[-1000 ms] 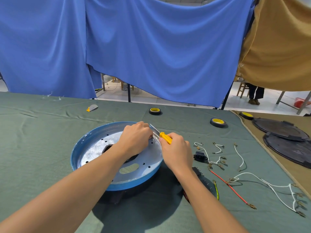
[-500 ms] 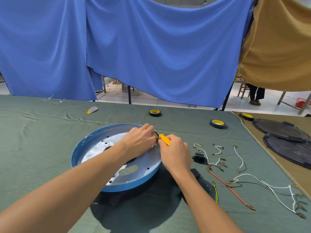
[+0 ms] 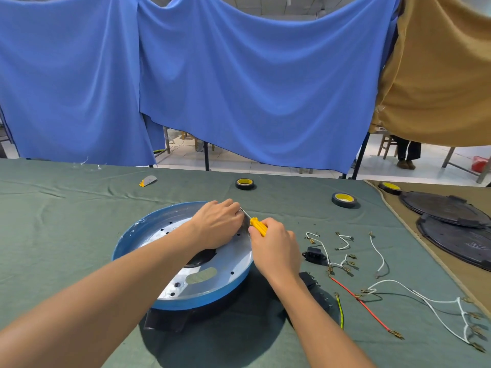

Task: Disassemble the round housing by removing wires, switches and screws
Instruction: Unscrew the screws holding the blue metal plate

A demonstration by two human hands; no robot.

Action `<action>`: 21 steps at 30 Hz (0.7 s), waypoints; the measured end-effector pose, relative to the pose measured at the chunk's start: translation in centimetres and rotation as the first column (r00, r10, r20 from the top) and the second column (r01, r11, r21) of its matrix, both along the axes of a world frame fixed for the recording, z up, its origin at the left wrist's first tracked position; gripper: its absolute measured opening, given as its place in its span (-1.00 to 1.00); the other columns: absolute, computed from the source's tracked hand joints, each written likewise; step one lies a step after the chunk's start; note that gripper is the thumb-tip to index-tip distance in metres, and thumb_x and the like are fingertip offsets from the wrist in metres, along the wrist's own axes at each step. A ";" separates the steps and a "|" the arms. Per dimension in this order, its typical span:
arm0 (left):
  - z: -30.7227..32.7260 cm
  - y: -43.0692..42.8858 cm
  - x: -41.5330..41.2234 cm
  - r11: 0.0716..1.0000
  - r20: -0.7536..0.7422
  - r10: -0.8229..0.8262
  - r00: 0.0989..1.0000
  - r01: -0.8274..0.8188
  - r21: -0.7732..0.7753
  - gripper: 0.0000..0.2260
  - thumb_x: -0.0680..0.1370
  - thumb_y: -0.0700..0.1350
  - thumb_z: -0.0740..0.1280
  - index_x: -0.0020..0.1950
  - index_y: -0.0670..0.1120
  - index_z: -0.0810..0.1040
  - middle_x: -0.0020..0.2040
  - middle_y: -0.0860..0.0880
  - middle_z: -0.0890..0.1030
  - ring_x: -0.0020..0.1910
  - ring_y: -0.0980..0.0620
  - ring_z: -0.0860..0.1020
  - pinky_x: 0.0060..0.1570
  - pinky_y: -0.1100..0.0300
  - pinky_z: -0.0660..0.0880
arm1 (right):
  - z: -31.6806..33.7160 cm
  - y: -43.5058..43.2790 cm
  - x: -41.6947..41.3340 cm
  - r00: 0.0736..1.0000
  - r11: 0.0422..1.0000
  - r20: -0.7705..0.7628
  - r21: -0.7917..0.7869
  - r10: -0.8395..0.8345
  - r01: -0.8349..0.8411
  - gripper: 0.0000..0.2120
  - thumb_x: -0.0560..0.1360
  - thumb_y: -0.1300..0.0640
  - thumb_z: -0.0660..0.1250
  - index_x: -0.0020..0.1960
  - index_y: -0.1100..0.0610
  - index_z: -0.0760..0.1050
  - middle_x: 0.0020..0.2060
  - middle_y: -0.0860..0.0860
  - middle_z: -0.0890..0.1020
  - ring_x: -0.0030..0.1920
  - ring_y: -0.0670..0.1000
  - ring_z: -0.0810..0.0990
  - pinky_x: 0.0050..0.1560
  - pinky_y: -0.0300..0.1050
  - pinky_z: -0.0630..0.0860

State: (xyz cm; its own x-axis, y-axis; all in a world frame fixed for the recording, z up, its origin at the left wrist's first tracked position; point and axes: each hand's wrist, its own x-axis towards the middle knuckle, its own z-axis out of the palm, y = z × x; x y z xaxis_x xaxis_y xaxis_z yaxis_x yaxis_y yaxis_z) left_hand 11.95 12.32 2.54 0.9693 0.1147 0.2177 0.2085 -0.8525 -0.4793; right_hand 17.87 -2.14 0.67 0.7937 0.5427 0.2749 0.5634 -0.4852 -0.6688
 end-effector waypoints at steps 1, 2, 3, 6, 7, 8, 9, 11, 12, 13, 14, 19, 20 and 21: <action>0.0 0.0 0.2 1.000 0.001 0.012 1.000 -0.012 -0.012 -0.73 0.67 -0.03 0.11 0.26 -0.12 0.45 0.20 -0.08 0.48 0.17 -0.06 0.45 -0.04 0.13 0.40 | 0.0 0.0 0.0 1.000 1.000 -0.001 -0.002 0.000 0.000 -0.76 0.59 -0.12 0.20 -0.01 0.04 0.49 -0.13 0.00 0.58 -0.18 0.02 0.40 -0.29 -0.12 0.28; 0.0 0.0 0.3 1.000 0.003 0.023 1.000 -0.023 -0.017 -0.72 0.67 -0.02 0.10 0.25 -0.12 0.46 0.20 -0.08 0.49 0.18 -0.06 0.46 -0.04 0.12 0.40 | 0.0 -0.1 0.0 1.000 1.000 -0.002 -0.004 0.001 -0.001 -0.76 0.59 -0.12 0.19 -0.01 0.04 0.48 -0.14 0.00 0.58 -0.18 0.02 0.40 -0.29 -0.12 0.29; 0.0 0.0 0.5 0.999 0.009 0.041 0.999 -0.040 -0.023 -0.72 0.67 -0.01 0.09 0.24 -0.11 0.47 0.20 -0.08 0.50 0.18 -0.06 0.46 -0.04 0.11 0.41 | 0.0 -0.1 0.0 1.000 1.000 -0.002 -0.005 0.001 -0.001 -0.76 0.59 -0.12 0.19 -0.02 0.04 0.48 -0.15 0.00 0.57 -0.18 0.02 0.40 -0.29 -0.13 0.29; -0.1 -0.1 0.8 0.990 0.038 0.110 0.993 -0.106 -0.097 -0.72 0.66 0.00 0.11 0.23 -0.11 0.50 0.17 -0.07 0.52 0.17 -0.06 0.48 -0.10 0.11 0.40 | -0.1 -0.2 0.0 1.000 1.000 0.007 0.001 0.006 -0.006 -0.75 0.59 -0.12 0.19 -0.04 0.04 0.48 -0.17 -0.01 0.56 -0.18 0.02 0.41 -0.32 -0.13 0.27; 0.0 -0.1 0.8 0.986 0.044 0.120 0.992 -0.114 -0.121 -0.73 0.66 -0.01 0.14 0.22 -0.11 0.51 0.15 -0.07 0.52 0.15 -0.06 0.48 -0.14 0.11 0.41 | -0.1 -0.2 0.0 1.000 1.000 0.012 0.005 0.008 -0.008 -0.75 0.59 -0.12 0.19 -0.04 0.04 0.48 -0.18 -0.01 0.56 -0.19 0.01 0.42 -0.34 -0.14 0.26; 0.2 -0.2 0.8 0.983 0.060 0.128 0.990 -0.119 -0.141 -0.76 0.66 -0.03 0.15 0.18 -0.12 0.51 0.09 -0.07 0.51 0.12 -0.06 0.47 -0.18 0.10 0.41 | -0.1 -0.1 0.1 1.000 1.000 0.017 0.008 0.009 -0.009 -0.75 0.60 -0.11 0.18 -0.05 0.04 0.48 -0.19 -0.01 0.56 -0.21 0.00 0.42 -0.38 -0.16 0.24; 0.4 -0.2 0.7 0.979 0.094 0.138 0.986 -0.122 -0.163 -0.79 0.66 -0.05 0.15 0.12 -0.13 0.50 0.01 -0.05 0.48 0.08 -0.06 0.47 -0.22 0.10 0.41 | -0.1 -0.1 0.1 1.000 1.000 0.022 0.010 0.009 -0.010 -0.76 0.60 -0.11 0.18 -0.06 0.04 0.48 -0.21 -0.02 0.55 -0.23 -0.03 0.41 -0.41 -0.18 0.22; 0.9 0.0 0.4 0.969 0.168 0.167 0.972 -0.130 -0.209 -0.85 0.66 -0.07 0.15 -0.02 -0.11 0.44 -0.12 -0.01 0.37 -0.06 -0.02 0.42 -0.27 0.09 0.40 | -0.1 -0.1 0.1 1.000 1.000 0.026 0.011 0.010 -0.010 -0.76 0.60 -0.11 0.18 -0.06 0.03 0.48 -0.23 -0.04 0.53 -0.29 -0.10 0.37 -0.44 -0.21 0.19; 1.2 0.2 0.3 0.963 0.184 0.181 0.966 -0.136 -0.234 -0.84 0.66 -0.07 0.14 -0.05 -0.09 0.41 -0.14 0.00 0.35 -0.11 0.00 0.38 -0.28 0.09 0.39 | -0.2 0.0 0.2 1.000 1.000 0.025 0.009 0.012 -0.012 -0.76 0.60 -0.11 0.18 -0.07 0.03 0.47 -0.23 -0.05 0.53 -0.31 -0.12 0.35 -0.44 -0.20 0.19; 1.5 0.5 0.2 0.953 0.186 0.198 0.962 -0.145 -0.266 -0.83 0.67 -0.06 0.13 -0.07 -0.09 0.39 -0.14 0.01 0.34 -0.13 0.01 0.35 -0.28 0.09 0.38 | -0.3 0.0 0.2 1.000 1.000 0.020 0.006 0.013 -0.014 -0.75 0.60 -0.11 0.17 -0.09 0.03 0.46 -0.24 -0.04 0.53 -0.31 -0.13 0.35 -0.43 -0.19 0.20; 1.8 0.7 0.0 0.940 0.184 0.219 0.958 -0.157 -0.302 -0.81 0.67 -0.05 0.11 -0.09 -0.08 0.36 -0.15 0.01 0.35 -0.13 0.01 0.34 -0.29 0.09 0.37 | -0.3 0.0 0.2 1.000 1.000 0.008 0.003 0.016 -0.016 -0.74 0.60 -0.12 0.16 -0.11 0.04 0.44 -0.24 -0.03 0.53 -0.29 -0.09 0.38 -0.40 -0.17 0.23; 2.7 0.9 -0.8 0.888 0.246 0.290 0.925 -0.165 -0.429 -0.76 0.66 -0.05 0.07 -0.18 -0.08 0.29 -0.22 0.04 0.28 -0.14 -0.01 0.32 -0.33 0.11 0.24 | -0.1 0.0 0.6 0.997 0.999 -0.081 0.036 0.006 -0.003 -0.69 0.61 -0.14 0.08 -0.14 0.06 0.38 -0.20 0.02 0.55 -0.14 0.08 0.47 -0.24 -0.06 0.36; 2.8 0.8 -0.9 0.879 0.260 0.298 0.918 -0.158 -0.450 -0.76 0.66 -0.05 0.07 -0.19 -0.09 0.29 -0.21 0.03 0.30 -0.14 -0.02 0.33 -0.32 0.11 0.24 | 0.1 -0.1 0.9 0.995 0.998 -0.100 0.065 0.004 0.002 -0.67 0.61 -0.14 0.06 -0.11 0.08 0.39 -0.18 0.04 0.56 -0.13 0.10 0.48 -0.20 -0.02 0.40; 3.0 0.6 -0.9 0.870 0.270 0.302 0.914 -0.149 -0.469 -0.75 0.66 -0.05 0.07 -0.19 -0.09 0.29 -0.20 0.02 0.32 -0.14 -0.02 0.34 -0.30 0.11 0.24 | 0.5 -0.1 1.1 0.990 0.993 -0.139 0.119 0.025 -0.008 -0.65 0.61 -0.15 0.04 -0.09 0.09 0.38 -0.19 0.06 0.58 -0.15 0.10 0.50 -0.18 0.01 0.43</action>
State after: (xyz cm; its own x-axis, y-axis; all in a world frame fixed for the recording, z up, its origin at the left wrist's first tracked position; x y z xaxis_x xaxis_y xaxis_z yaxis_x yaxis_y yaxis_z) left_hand 11.02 12.89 5.57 0.7867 0.4775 0.3913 0.4985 -0.8652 0.0536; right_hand 18.99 -2.27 1.15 0.8201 0.5262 0.2247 0.4675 -0.3898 -0.7934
